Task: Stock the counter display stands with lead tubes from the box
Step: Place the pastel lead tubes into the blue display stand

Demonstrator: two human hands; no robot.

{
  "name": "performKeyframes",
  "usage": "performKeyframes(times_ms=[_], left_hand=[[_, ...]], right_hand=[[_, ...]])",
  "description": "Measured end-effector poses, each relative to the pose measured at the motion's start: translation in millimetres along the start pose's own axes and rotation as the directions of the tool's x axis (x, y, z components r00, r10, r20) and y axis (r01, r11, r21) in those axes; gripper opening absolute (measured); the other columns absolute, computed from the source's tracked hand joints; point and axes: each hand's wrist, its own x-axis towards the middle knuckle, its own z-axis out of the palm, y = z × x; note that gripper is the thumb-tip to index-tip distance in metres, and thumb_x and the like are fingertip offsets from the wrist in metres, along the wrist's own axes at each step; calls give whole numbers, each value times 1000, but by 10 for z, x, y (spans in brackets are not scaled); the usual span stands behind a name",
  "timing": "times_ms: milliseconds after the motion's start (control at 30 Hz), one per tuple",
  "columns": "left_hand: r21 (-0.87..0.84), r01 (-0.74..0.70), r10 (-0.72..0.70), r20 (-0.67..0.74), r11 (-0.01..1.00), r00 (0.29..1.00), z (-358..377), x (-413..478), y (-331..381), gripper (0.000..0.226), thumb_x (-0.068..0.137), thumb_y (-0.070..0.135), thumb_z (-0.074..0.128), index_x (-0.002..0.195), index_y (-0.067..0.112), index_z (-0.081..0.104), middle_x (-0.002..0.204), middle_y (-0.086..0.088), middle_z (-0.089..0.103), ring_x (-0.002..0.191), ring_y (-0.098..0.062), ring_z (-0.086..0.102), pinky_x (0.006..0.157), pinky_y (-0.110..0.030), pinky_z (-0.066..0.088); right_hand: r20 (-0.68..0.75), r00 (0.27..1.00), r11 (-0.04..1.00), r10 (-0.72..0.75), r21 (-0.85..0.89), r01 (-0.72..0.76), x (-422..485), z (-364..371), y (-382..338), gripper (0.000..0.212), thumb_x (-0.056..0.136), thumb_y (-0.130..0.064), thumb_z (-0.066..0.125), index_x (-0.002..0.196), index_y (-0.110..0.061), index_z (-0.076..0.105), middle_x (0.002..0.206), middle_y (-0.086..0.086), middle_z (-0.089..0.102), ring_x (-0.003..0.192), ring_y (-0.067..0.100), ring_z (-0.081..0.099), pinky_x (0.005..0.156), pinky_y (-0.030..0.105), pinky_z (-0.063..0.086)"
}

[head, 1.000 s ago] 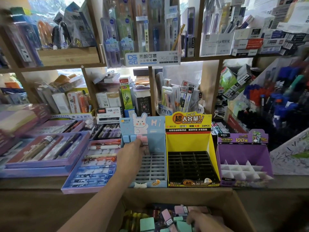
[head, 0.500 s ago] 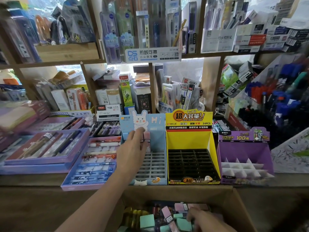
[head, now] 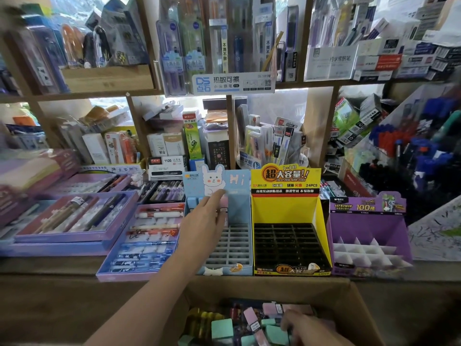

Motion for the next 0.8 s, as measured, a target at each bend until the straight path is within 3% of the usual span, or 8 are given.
performKeyframes(times_ms=[100, 200, 300, 400, 500, 567, 633, 800], left_hand=[[-126, 17, -20, -16, 992, 1000, -122, -228, 70, 32, 100, 23, 61, 131, 29, 58, 108, 15, 67, 87, -6, 66, 69, -26, 56], [-202, 13, -8, 25, 979, 1000, -206, -634, 137, 23, 95, 21, 67, 116, 31, 69, 102, 23, 65, 80, 6, 61, 70, -15, 54], [-240, 101, -55, 191, 965, 980, -240, -1062, 180, 17, 94, 26, 68, 106, 37, 70, 93, 25, 67, 81, 5, 63, 70, -21, 56], [-192, 245, -136, 453, 950, 881, -220, -1357, 149, 12, 92, 34, 69, 104, 38, 67, 89, 23, 68, 85, 4, 63, 79, -24, 56], [-43, 290, -186, 676, 956, 713, -202, -1535, 95, 31, 89, 45, 70, 118, 37, 63, 105, 19, 67, 99, -5, 62, 91, -30, 55], [22, 300, -215, 748, 954, 627, -213, -1604, 93, 55, 72, 66, 65, 115, 31, 66, 103, 14, 68, 97, -10, 64, 89, -32, 55], [29, 311, -222, 762, 950, 608, -203, -1662, 83, 75, 51, 81, 50, 102, 29, 67, 96, 13, 66, 91, -10, 63, 84, -31, 55], [90, 266, -237, 767, 960, 597, -172, -1764, 33, 45, 64, 71, 64, 87, 34, 54, 91, 13, 58, 83, -4, 54, 68, -25, 45]], right_hand=[[-64, 996, 998, 54, 30, -52, 20, -136, -122, 28, 107, -28, 51, 130, -15, 54, 90, -13, 49, 76, -8, 51, 70, 1, 38], [-45, 999, 995, 25, -98, -29, -72, -101, -218, 23, 98, -34, 62, 119, -37, 55, 107, -14, 54, 100, -3, 59, 89, 6, 41], [-42, 996, 990, 80, -110, -84, -131, -112, -300, 32, 89, -42, 72, 118, -41, 57, 105, -12, 59, 96, -1, 62, 89, 13, 47], [18, 995, 982, 97, -166, -93, -100, -94, -285, 37, 90, -43, 71, 123, -37, 55, 101, -9, 60, 93, 1, 61, 78, 15, 48], [16, 993, 975, 113, -194, -108, -119, -82, -303, 43, 88, -42, 72, 126, -35, 54, 102, -10, 62, 93, 5, 62, 82, 27, 53], [18, 992, 974, 127, -191, -121, -126, -18, -298, 46, 87, -43, 75, 128, -33, 55, 102, -11, 63, 94, 7, 63, 82, 29, 55], [-7, 991, 974, 136, -180, -135, -130, 63, -293, 45, 87, -43, 75, 127, -34, 56, 101, -11, 63, 94, 8, 63, 85, 33, 57], [-154, 982, 973, 109, -186, -137, -127, 246, -392, 38, 91, -46, 71, 125, -36, 58, 105, -13, 64, 94, 6, 63, 82, 32, 58]])
